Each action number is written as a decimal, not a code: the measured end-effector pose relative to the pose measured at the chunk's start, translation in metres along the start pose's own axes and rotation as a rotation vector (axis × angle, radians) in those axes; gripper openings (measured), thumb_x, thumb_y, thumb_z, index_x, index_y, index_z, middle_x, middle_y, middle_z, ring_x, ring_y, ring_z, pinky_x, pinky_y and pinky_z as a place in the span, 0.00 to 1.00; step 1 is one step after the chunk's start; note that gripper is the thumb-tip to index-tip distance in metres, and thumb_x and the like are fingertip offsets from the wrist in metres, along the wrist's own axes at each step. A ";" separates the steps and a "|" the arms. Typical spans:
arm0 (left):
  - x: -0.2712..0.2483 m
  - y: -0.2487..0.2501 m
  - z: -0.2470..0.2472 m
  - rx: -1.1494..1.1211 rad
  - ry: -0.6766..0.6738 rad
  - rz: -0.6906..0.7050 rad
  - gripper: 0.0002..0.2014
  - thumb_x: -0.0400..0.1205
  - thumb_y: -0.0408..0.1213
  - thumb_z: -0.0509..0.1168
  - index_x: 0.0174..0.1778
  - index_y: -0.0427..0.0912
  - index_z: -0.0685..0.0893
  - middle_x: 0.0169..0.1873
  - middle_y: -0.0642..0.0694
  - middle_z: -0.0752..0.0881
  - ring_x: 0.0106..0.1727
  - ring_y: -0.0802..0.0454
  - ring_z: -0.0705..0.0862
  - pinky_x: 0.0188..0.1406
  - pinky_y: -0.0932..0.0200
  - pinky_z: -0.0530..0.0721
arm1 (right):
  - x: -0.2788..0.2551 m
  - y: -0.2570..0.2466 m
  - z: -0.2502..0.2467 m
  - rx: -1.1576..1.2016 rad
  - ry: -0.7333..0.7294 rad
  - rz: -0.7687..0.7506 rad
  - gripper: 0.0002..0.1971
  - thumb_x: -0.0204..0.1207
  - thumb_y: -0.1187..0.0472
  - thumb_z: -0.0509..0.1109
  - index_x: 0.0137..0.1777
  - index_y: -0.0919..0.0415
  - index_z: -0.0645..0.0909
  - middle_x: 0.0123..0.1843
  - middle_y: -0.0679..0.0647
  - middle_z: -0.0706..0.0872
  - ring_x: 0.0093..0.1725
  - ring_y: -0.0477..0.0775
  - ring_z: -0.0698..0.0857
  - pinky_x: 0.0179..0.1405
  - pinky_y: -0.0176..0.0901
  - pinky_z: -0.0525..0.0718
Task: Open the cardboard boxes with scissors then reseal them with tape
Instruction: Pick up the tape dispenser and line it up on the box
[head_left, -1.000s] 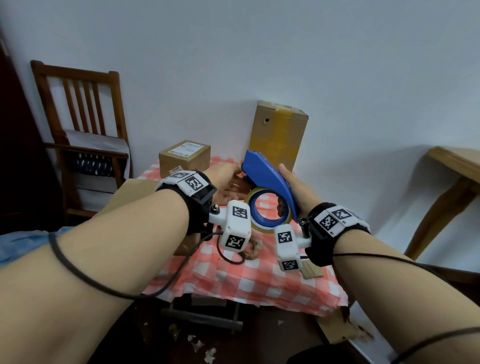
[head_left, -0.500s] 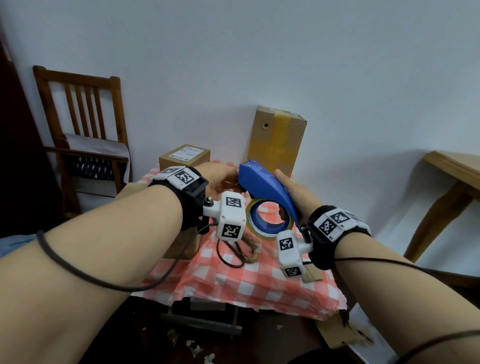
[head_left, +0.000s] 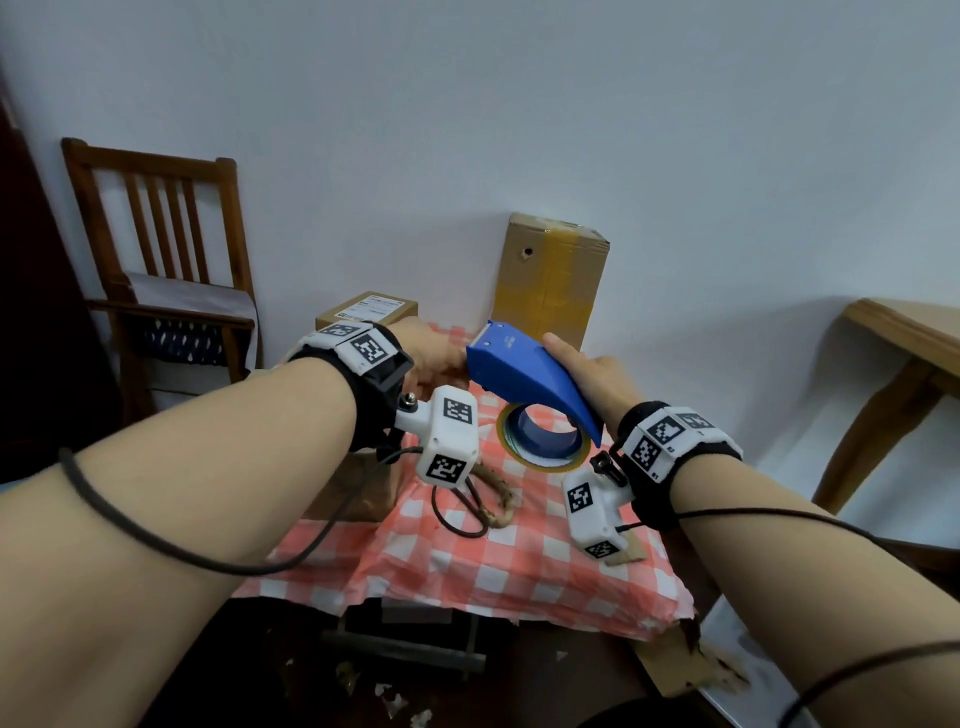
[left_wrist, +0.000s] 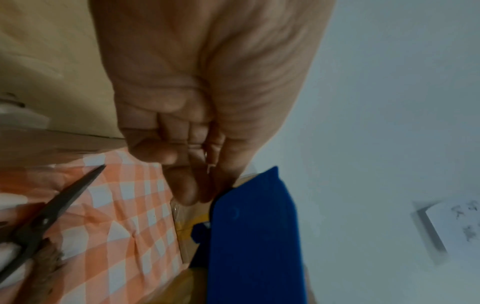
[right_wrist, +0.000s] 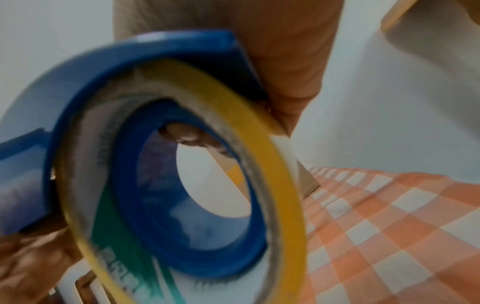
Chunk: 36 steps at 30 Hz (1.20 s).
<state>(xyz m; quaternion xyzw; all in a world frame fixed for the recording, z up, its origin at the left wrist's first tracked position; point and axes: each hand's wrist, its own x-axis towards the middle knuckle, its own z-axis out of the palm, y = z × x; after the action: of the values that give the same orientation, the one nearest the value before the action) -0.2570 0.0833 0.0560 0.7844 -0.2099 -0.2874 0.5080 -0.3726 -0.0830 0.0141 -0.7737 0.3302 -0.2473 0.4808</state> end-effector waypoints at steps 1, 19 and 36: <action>0.001 0.000 0.000 0.030 0.027 0.020 0.04 0.77 0.27 0.72 0.42 0.31 0.83 0.26 0.40 0.86 0.26 0.52 0.82 0.30 0.61 0.78 | 0.000 -0.001 0.000 -0.012 0.007 -0.019 0.30 0.69 0.32 0.69 0.36 0.64 0.79 0.40 0.60 0.84 0.32 0.54 0.81 0.34 0.40 0.77; 0.012 -0.001 -0.011 0.002 0.088 0.148 0.03 0.79 0.22 0.68 0.40 0.27 0.83 0.29 0.40 0.83 0.15 0.55 0.82 0.18 0.67 0.83 | 0.006 -0.009 0.005 -0.317 -0.009 -0.216 0.34 0.70 0.27 0.62 0.21 0.57 0.75 0.24 0.54 0.80 0.29 0.55 0.80 0.37 0.48 0.80; 0.032 0.005 -0.016 0.273 0.147 0.232 0.03 0.78 0.26 0.72 0.43 0.30 0.86 0.35 0.35 0.88 0.26 0.49 0.89 0.28 0.58 0.89 | 0.010 -0.003 -0.004 -0.843 0.045 -0.168 0.36 0.75 0.27 0.52 0.32 0.60 0.82 0.32 0.56 0.83 0.33 0.56 0.82 0.31 0.41 0.73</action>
<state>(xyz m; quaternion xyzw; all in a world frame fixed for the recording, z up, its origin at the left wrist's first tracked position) -0.2230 0.0725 0.0580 0.8353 -0.2983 -0.1379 0.4407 -0.3683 -0.0917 0.0197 -0.9211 0.3485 -0.1459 0.0934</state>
